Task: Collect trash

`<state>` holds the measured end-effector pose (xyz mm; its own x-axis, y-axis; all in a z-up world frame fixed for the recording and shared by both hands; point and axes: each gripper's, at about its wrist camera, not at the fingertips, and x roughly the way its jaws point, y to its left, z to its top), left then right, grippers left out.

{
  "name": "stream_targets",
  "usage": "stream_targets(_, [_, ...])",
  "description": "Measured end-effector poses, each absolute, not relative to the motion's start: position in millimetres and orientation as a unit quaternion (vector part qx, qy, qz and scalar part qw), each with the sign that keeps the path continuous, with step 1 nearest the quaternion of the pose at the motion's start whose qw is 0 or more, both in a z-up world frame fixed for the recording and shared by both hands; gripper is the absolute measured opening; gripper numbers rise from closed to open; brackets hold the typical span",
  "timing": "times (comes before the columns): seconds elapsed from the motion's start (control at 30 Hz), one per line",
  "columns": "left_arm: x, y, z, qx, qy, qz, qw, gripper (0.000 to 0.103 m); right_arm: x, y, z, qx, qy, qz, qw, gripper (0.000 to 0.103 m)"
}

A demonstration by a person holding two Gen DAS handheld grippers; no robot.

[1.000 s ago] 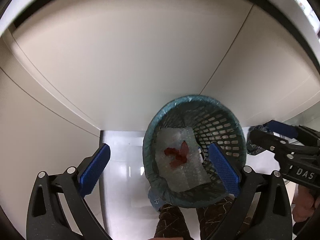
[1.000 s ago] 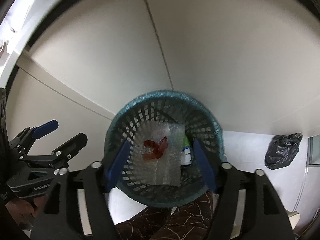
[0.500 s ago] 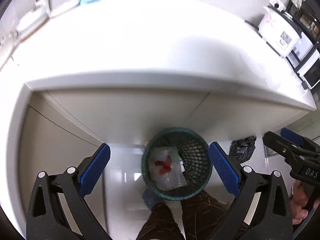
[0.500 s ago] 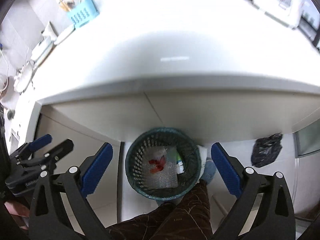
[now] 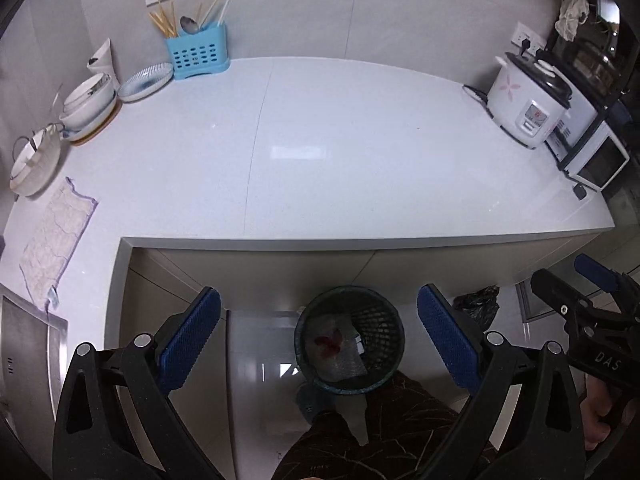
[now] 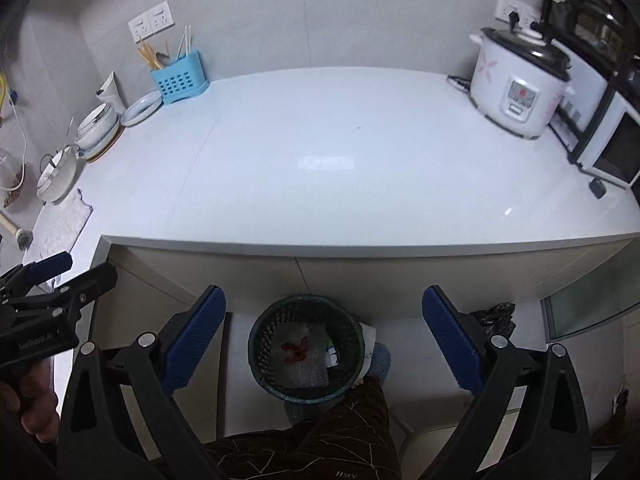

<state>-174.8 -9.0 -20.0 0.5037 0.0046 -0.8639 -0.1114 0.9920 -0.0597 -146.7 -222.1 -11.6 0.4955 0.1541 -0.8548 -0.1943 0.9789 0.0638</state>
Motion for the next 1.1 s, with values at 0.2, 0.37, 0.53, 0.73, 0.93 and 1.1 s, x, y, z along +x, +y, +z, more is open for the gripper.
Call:
stream_targets(0.2, [-183.6,-14.6,8.9,-0.046,0.477,0.031,0.877,0.097,-150.3,-228.0,16.2,0.005,0.486,0.093,0.869,0.095])
stream_targets(0.37, [-185.2,-15.4,15.7,-0.061,0.466,0.038,0.882,0.097,-150.2,-228.3,25.8,-0.007,0.478,0.09,0.874,0.095])
stream_targets(0.53, [-180.8,-20.6,14.2,-0.065,0.473,0.027,0.878,0.097,-147.1,-230.0,25.8,-0.015,0.48,0.086,0.873,0.095])
stream_targets(0.73, [-177.4,-23.3,8.9,-0.058,0.481,0.021,0.874,0.097,-142.8,-232.9,19.3,-0.006,0.489,0.083,0.868,0.095])
stream_targets(0.93, [-175.7,-23.4,6.0,-0.051,0.486,0.026,0.872,0.097,-141.7,-231.3,16.3,-0.003,0.493,0.083,0.866,0.095])
stream_targets(1.1, [-175.2,-22.1,5.9,-0.053,0.488,0.027,0.871,0.097,-141.0,-231.1,16.2,-0.006,0.494,0.084,0.865,0.095])
